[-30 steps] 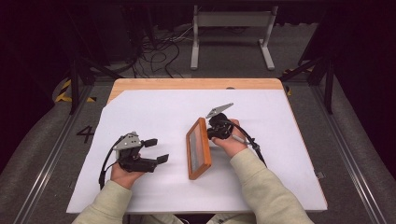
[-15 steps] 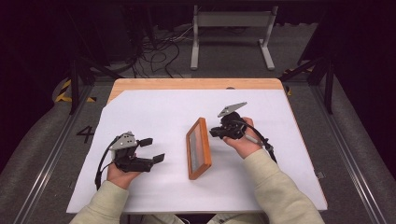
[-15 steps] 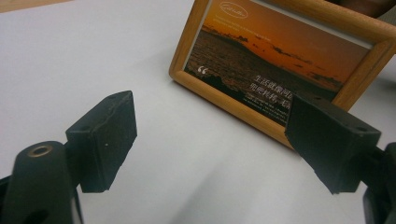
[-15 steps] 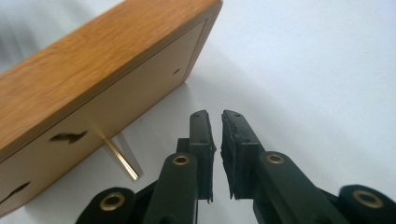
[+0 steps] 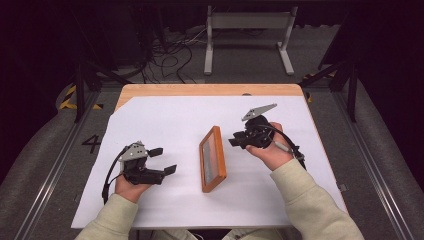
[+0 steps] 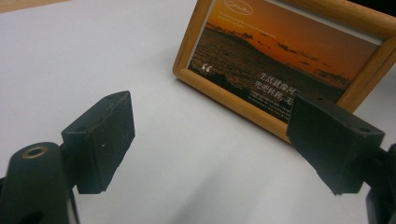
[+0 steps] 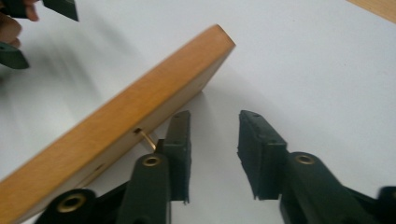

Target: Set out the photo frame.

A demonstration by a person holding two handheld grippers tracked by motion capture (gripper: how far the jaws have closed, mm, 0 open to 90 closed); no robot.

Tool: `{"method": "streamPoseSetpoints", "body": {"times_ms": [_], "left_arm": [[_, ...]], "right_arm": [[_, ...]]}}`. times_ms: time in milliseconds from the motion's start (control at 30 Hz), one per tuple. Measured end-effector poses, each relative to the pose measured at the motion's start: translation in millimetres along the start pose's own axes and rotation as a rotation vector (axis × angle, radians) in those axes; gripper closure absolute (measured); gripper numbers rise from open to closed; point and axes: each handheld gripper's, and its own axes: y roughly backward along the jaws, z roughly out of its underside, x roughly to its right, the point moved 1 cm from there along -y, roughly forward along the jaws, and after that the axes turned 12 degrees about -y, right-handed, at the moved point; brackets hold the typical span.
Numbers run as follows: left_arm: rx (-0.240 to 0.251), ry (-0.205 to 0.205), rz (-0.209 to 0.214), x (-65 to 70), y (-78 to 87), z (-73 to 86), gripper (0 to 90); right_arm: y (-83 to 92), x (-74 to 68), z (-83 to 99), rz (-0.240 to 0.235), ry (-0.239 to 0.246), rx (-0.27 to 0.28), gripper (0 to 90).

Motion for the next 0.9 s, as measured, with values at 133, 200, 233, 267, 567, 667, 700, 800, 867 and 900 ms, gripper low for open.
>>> {"method": "streamPoseSetpoints", "body": {"times_ms": [133, 200, 233, 267, 567, 667, 700, 800, 867, 900], "left_arm": [[-0.003, -0.003, 0.0, 0.9, -0.9, 0.1, 15.7], [-0.004, -0.004, 0.0, 1.0, -1.0, 0.1, 15.6], [-0.004, -0.004, 0.001, 1.2, -1.1, 0.2, 15.5], [-0.005, 0.0, 0.0, 1.4, -1.2, 0.3, 15.4], [-0.014, -0.007, 0.002, 1.0, -2.3, 0.8, 14.4], [-0.014, -0.007, 0.002, 1.1, -2.7, 1.0, 14.3], [-0.014, -0.007, 0.002, 1.1, -2.8, 1.0, 14.2], [-0.012, -0.009, 0.005, 1.4, -2.9, 1.0, 14.1], [-0.011, -0.01, 0.005, 1.5, -2.8, 1.0, 14.1], [-0.011, -0.01, 0.005, 1.5, -2.8, 1.0, 14.1]], "right_arm": [[11.2, -14.4, -7.4, -0.01, -0.008, 0.002, 52.9], [13.9, -19.1, -9.5, -0.011, -0.009, 0.002, 49.6], [14.9, -21.4, -10.6, -0.013, -0.008, 0.004, 45.9], [15.5, -23.7, -11.3, -0.015, -0.016, 0.0, 41.4], [10.4, -38.8, -14.1, -0.013, -0.041, -0.004, 29.3], [1.5, -44.1, -14.1, -0.02, -0.077, -0.024, 28.0], [-1.3, -45.3, -13.7, -0.017, -0.091, -0.032, 27.2], [-10.1, -47.5, -12.7, -0.017, -0.115, -0.053, 26.4], [-16.5, -48.1, -12.0, -0.019, -0.126, -0.067, 26.4], [-16.5, -48.1, -12.0, -0.019, -0.126, -0.067, 26.4]]}}
